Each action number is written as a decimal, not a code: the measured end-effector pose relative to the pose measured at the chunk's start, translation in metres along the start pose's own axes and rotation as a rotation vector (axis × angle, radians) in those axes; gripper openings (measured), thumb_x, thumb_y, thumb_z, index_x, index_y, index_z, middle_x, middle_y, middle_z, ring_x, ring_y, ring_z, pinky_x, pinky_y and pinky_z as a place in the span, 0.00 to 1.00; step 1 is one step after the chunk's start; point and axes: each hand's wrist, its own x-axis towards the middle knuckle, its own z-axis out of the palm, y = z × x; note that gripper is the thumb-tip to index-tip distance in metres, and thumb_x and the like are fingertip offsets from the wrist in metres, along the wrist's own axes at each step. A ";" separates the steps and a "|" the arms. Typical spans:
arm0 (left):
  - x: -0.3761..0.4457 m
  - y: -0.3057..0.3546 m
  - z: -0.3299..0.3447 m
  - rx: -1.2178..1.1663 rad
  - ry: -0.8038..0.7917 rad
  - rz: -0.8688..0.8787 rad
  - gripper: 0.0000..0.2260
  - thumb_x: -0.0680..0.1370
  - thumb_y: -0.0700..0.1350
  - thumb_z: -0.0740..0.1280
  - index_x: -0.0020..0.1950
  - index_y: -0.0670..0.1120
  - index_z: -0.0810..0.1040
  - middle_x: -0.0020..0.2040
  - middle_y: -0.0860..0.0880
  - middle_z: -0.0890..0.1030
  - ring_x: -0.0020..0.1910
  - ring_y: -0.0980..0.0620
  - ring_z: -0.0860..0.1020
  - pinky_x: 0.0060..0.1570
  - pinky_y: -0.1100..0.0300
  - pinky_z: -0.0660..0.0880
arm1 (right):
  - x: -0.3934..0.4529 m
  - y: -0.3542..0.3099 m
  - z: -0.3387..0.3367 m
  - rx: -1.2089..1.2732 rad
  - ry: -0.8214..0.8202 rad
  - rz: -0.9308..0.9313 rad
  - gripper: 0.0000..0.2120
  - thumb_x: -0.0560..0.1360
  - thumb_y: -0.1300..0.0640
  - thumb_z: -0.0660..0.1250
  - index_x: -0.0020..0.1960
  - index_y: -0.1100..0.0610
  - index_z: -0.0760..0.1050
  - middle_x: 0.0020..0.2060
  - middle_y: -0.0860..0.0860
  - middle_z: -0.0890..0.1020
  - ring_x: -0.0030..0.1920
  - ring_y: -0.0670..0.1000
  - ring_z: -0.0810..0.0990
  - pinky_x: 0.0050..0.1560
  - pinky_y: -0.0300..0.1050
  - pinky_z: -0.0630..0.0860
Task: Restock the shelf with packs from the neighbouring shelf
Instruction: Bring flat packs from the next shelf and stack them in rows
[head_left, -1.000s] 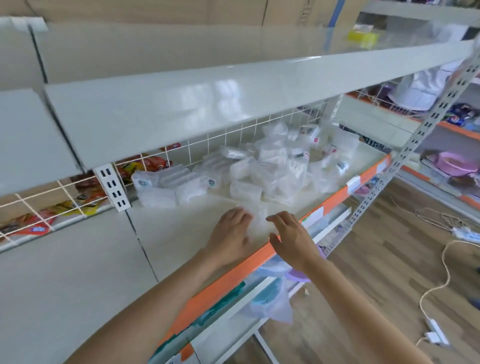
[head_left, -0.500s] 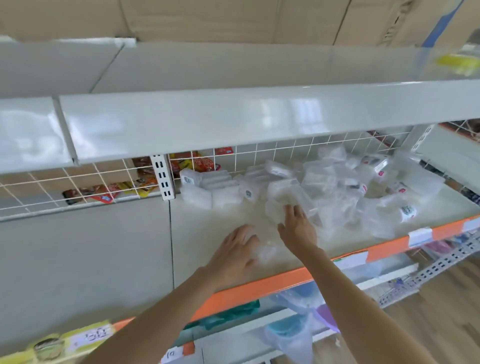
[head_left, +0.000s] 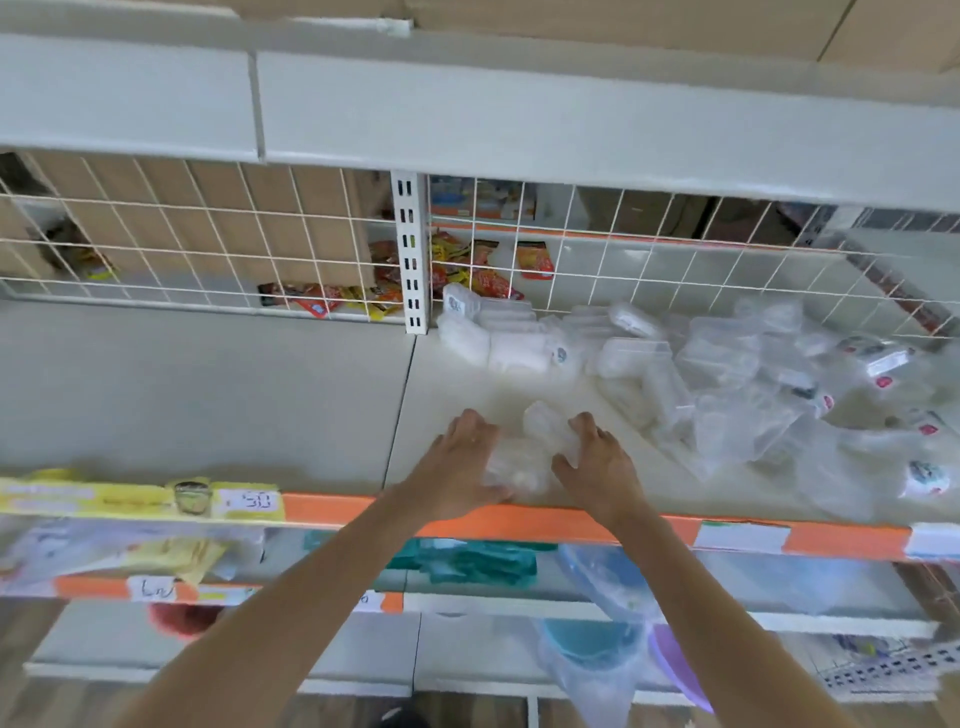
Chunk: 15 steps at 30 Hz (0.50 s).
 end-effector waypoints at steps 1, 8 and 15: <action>-0.009 -0.003 -0.001 -0.039 0.061 -0.054 0.28 0.72 0.52 0.69 0.67 0.45 0.63 0.60 0.46 0.63 0.60 0.48 0.65 0.59 0.54 0.66 | 0.001 -0.006 0.004 0.021 -0.008 -0.020 0.16 0.74 0.58 0.62 0.59 0.61 0.64 0.52 0.58 0.75 0.54 0.58 0.72 0.46 0.46 0.67; -0.090 -0.053 -0.044 -0.259 0.491 -0.351 0.26 0.68 0.44 0.75 0.61 0.42 0.68 0.56 0.49 0.66 0.52 0.49 0.71 0.47 0.65 0.64 | -0.004 -0.072 0.039 0.127 -0.058 -0.297 0.16 0.74 0.56 0.64 0.58 0.58 0.65 0.46 0.55 0.75 0.41 0.54 0.73 0.37 0.43 0.66; -0.188 -0.120 -0.050 -0.275 0.543 -0.500 0.26 0.66 0.44 0.77 0.60 0.42 0.70 0.54 0.50 0.67 0.54 0.47 0.71 0.47 0.67 0.63 | -0.019 -0.162 0.081 0.077 -0.084 -0.514 0.16 0.73 0.56 0.64 0.58 0.60 0.67 0.47 0.55 0.75 0.45 0.55 0.72 0.39 0.41 0.59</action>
